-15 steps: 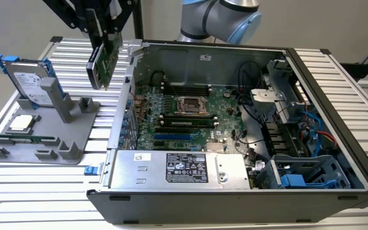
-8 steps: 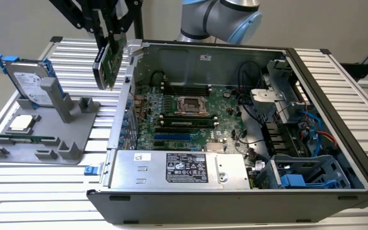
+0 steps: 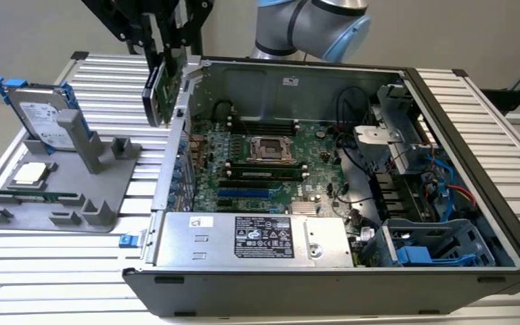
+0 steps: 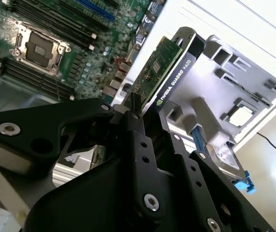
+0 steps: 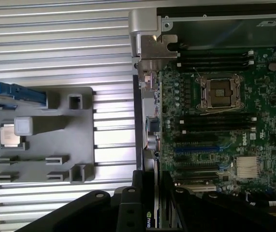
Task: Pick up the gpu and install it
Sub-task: 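Pick up the gpu and move the gpu toward the slot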
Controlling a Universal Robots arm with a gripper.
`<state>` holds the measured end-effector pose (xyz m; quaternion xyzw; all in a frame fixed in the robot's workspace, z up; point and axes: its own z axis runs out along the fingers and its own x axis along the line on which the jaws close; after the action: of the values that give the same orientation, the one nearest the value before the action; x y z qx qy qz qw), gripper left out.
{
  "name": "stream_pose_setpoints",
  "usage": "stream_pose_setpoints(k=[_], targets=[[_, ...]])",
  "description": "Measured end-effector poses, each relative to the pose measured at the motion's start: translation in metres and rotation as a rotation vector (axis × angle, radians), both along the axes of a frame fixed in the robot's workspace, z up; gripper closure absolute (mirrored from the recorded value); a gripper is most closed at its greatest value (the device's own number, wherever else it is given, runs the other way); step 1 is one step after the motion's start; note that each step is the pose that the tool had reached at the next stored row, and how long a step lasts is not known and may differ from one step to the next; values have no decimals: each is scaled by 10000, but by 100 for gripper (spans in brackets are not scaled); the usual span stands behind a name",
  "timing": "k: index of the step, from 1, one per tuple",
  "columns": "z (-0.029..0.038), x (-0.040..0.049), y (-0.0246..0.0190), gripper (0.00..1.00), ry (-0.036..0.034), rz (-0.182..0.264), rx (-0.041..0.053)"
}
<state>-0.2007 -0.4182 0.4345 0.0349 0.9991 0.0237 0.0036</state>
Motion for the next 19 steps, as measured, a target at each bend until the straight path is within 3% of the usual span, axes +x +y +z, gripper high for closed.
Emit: stream_pose_setpoints(k=[19], targets=[[0, 260, 0, 100, 3, 0, 0]])
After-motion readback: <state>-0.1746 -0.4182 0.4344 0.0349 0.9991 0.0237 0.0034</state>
